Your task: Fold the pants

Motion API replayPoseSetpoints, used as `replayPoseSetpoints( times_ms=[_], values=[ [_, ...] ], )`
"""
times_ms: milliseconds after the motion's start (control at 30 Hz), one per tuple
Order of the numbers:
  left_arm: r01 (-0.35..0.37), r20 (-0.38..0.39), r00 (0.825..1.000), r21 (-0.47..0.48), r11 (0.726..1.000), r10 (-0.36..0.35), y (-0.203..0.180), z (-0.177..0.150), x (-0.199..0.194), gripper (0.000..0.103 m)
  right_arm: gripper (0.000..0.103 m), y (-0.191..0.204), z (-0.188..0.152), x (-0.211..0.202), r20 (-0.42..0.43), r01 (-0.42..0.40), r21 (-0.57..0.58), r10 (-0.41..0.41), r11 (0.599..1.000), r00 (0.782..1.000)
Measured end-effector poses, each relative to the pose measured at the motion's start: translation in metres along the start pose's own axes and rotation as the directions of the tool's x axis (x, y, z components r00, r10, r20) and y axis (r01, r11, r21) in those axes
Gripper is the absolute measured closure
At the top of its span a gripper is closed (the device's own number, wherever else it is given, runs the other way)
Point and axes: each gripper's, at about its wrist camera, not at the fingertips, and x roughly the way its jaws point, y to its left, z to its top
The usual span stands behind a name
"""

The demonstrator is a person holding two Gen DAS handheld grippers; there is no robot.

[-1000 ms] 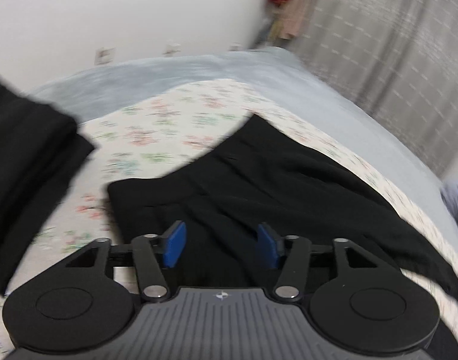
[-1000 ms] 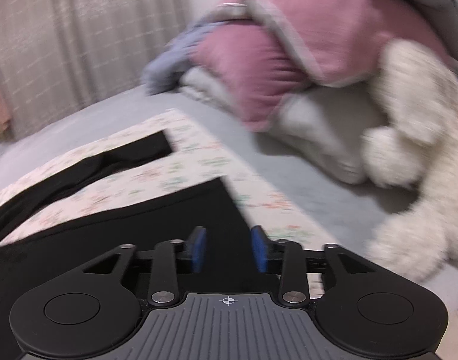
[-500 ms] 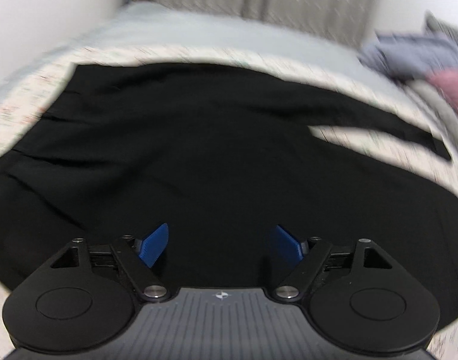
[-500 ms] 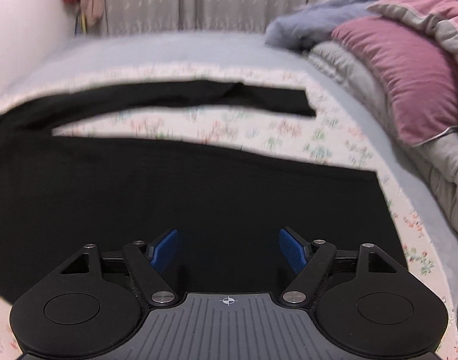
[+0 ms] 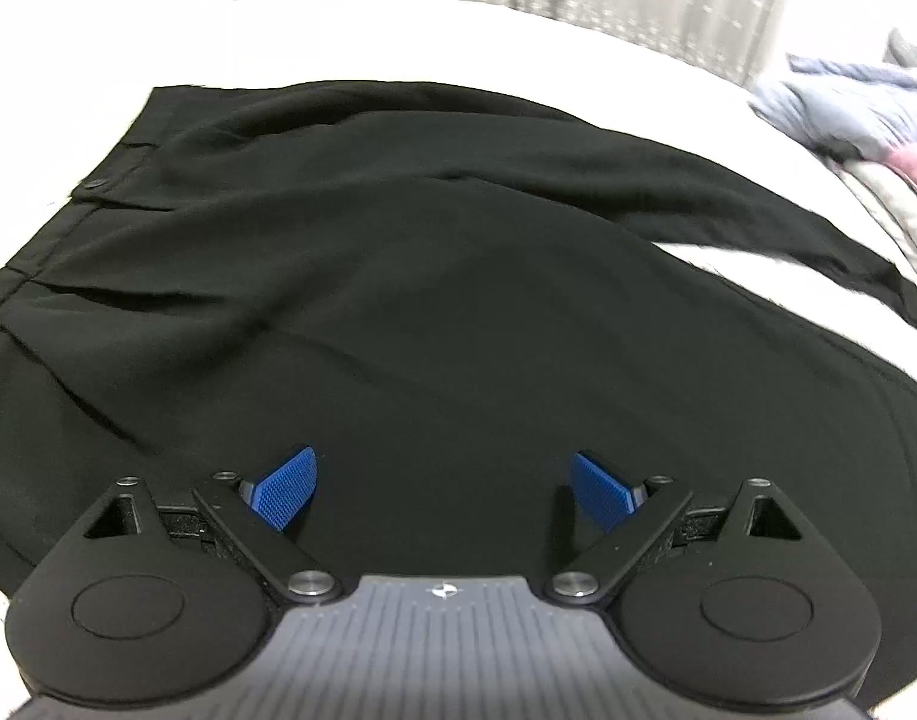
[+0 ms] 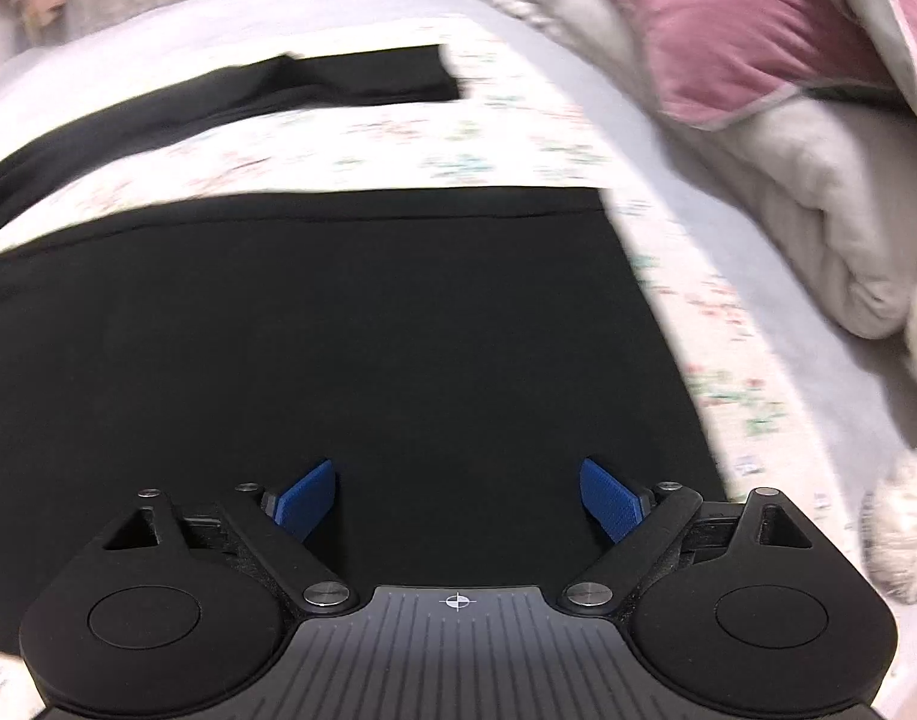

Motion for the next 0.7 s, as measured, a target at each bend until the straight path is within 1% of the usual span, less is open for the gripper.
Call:
replayPoseSetpoints(
  times_ms=[100,167,233,300,367,400,467,533,600,633,667,700],
  values=[
    [-0.004,0.011,1.000,-0.068,0.998,0.005,0.014,0.008,0.000,0.004,0.012,-0.017,0.010,0.001,0.045,0.021,0.038,-0.023,0.999,0.999],
    [0.006,0.030,1.000,-0.096,0.995,-0.003,0.014,0.018,0.006,0.004,0.012,-0.024,0.017,-0.002,0.081,0.002,0.077,-0.008,0.997,0.997],
    [0.021,0.048,0.999,-0.096,0.995,-0.016,0.012,0.024,0.010,0.004,0.013,-0.030,0.028,-0.003,0.108,-0.068,0.140,0.053,0.988,0.993],
    [0.039,0.057,0.998,-0.080,0.996,-0.035,0.007,0.028,0.014,0.004,0.014,-0.032,0.042,-0.006,0.139,-0.136,0.201,0.109,0.970,0.984],
    [0.054,0.055,0.997,-0.070,0.996,-0.050,0.004,0.029,0.018,0.004,0.015,-0.032,0.059,-0.005,0.175,-0.216,0.258,0.174,0.942,0.969],
    [0.057,0.048,0.997,-0.071,0.996,-0.054,0.003,0.028,0.021,0.004,0.015,-0.031,0.071,0.000,0.194,-0.265,0.289,0.215,0.920,0.957],
    [0.059,0.041,0.998,-0.074,0.996,-0.057,0.004,0.025,0.023,0.004,0.022,-0.028,0.094,0.012,0.218,-0.351,0.349,0.289,0.869,0.932],
    [0.061,0.042,0.997,-0.067,0.996,-0.058,0.003,0.024,0.023,0.004,0.035,-0.022,0.116,0.030,0.222,-0.414,0.404,0.351,0.816,0.910],
    [0.066,0.044,0.997,-0.067,0.996,-0.064,0.005,0.025,0.024,0.003,0.039,-0.014,0.140,0.049,0.223,-0.457,0.460,0.399,0.762,0.890],
    [0.071,0.046,0.997,-0.070,0.995,-0.068,0.006,0.026,0.024,0.003,0.039,-0.013,0.151,0.057,0.232,-0.471,0.487,0.411,0.735,0.882],
    [0.076,0.048,0.996,-0.073,0.994,-0.073,0.007,0.026,0.025,0.003,0.040,-0.012,0.160,0.065,0.249,-0.487,0.518,0.420,0.704,0.873],
    [0.079,0.049,0.996,-0.073,0.994,-0.076,0.008,0.026,0.026,0.003,0.040,-0.012,0.169,0.077,0.268,-0.501,0.559,0.427,0.661,0.863]
  ],
)
